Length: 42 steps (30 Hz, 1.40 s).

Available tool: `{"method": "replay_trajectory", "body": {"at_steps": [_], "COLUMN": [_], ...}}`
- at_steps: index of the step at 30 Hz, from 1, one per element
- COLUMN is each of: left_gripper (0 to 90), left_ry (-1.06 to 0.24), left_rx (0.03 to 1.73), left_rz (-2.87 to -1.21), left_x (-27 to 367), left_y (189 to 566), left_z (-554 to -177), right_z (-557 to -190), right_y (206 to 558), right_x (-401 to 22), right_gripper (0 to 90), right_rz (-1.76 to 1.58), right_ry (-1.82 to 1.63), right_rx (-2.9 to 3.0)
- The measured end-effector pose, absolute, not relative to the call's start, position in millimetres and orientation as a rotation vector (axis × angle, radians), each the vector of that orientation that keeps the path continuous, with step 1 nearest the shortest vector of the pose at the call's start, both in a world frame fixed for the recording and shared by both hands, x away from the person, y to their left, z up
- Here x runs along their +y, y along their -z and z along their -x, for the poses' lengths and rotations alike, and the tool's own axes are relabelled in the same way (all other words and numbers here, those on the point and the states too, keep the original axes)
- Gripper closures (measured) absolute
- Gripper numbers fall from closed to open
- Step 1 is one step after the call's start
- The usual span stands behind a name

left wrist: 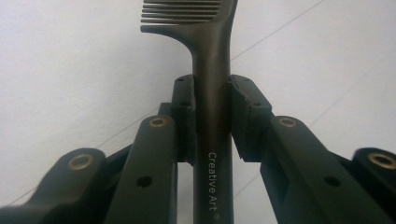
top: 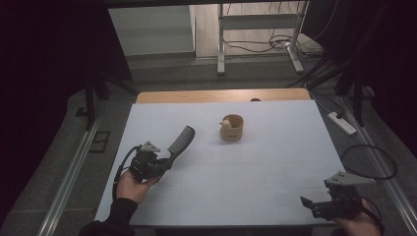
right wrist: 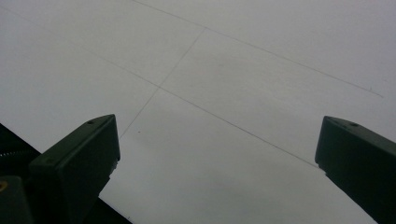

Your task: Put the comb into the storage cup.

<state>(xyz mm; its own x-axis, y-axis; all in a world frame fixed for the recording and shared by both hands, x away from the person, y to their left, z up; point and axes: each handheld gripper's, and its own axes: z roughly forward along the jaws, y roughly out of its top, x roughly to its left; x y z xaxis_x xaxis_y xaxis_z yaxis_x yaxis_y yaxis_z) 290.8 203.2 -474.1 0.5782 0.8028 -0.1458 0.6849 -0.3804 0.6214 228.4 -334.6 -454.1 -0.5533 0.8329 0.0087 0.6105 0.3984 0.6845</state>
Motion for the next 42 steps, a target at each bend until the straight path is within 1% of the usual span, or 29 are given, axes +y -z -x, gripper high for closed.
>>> {"method": "replay_trajectory", "body": {"at_steps": [4, 12, 21, 28, 33, 42], "left_gripper": [71.9, 71.9, 71.9, 71.9, 71.9, 71.9], "left_ry": [-0.235, -0.243, -0.232, -0.230, -0.233, -0.234], "left_rx": [1.151, 1.127, 1.111, 1.087, 1.067, 1.038], "left_rz": [-2.131, -2.128, -2.085, -2.071, -2.050, -2.046], "left_x": [200.9, 196.7, 196.3, 194.1, 191.4, 181.8], "left_y": [469.4, 466.3, 462.1, 460.3, 458.0, 455.6], "left_z": [-282.8, -268.6, -254.8, -246.5, -240.6, -236.1], "right_z": [-227.9, -227.5, -230.6, -237.4, -245.4, -258.6], "right_y": [453.1, 450.1, 442.7, 431.0, 428.0, 419.4], "right_x": [-335.4, -334.9, -332.1, -329.6, -323.6, -312.4], "right_gripper": [0.0, 0.0, 0.0, 0.0, 0.0, 0.0], "right_rz": [-1.242, -1.215, -1.165, -1.133, -1.116, -1.089], "right_ry": [-0.946, -0.980, -1.030, -1.106, -1.125, -1.259], "right_rx": [2.322, 2.307, 2.298, 2.315, 2.349, 2.355]}}
